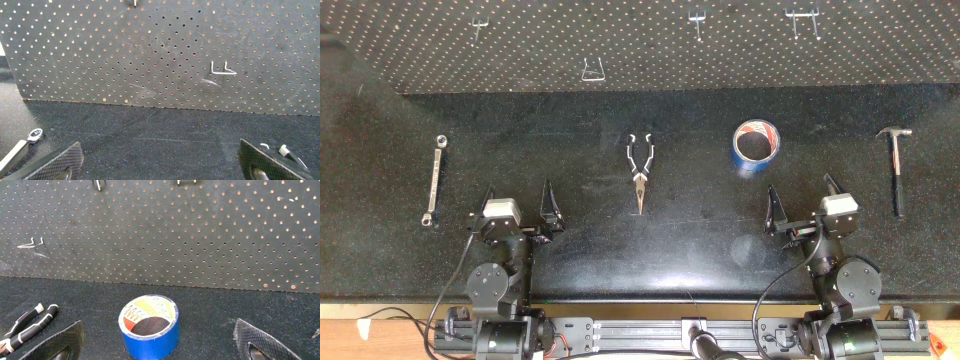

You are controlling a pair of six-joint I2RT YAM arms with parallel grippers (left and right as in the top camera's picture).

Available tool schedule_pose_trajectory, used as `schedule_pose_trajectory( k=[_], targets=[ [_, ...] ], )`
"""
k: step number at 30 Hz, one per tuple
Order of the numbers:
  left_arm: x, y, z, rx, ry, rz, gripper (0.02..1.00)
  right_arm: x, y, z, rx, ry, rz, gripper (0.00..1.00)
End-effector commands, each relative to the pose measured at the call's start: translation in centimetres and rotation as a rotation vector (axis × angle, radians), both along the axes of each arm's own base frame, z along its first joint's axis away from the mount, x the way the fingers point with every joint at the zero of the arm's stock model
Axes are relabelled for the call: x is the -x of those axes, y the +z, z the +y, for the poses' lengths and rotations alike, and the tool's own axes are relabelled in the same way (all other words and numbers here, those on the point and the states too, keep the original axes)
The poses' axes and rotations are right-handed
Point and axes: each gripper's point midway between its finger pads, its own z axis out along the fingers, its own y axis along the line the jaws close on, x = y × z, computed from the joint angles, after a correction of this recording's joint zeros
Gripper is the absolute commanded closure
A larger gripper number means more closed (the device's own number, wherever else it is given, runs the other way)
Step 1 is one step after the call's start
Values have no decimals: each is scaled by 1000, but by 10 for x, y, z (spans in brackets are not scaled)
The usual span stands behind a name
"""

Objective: Place Tools Onto Pegboard

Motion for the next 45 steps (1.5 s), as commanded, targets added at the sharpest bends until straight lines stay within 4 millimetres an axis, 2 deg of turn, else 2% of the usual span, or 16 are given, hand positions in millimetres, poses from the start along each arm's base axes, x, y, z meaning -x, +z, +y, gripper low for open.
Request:
schedule_pose_trajectory(
  k=[1, 32, 36, 38, 41, 42, 44, 45],
  targets=[
    [0, -1, 2, 11, 9, -1, 23, 0, 0, -1, -6, -10, -1, 25],
    [0, 0, 2, 8, 9, -2, 25, 0, 0, -1, -6, -10, -1, 25],
    [-5, 8, 10, -23, 40, 76, 23, 0, 0, -1, -6, -10, -1, 25],
    [-16, 10, 22, -128, 64, 215, 23, 0, 0, -1, -6, -10, -1, 25],
    [-20, -4, 65, -114, 201, 524, 25, 0, 0, -1, -6, -10, -1, 25],
    [-8, -15, 90, -82, 289, 702, 25, 0, 0, -1, -6, -10, -1, 25],
    [13, -16, 143, -53, 495, 920, 25, 0, 0, -1, -6, -10, -1, 25],
    [22, -16, 159, -56, 556, 991, 25, 0, 0, -1, -6, -10, -1, 25]
  ],
)
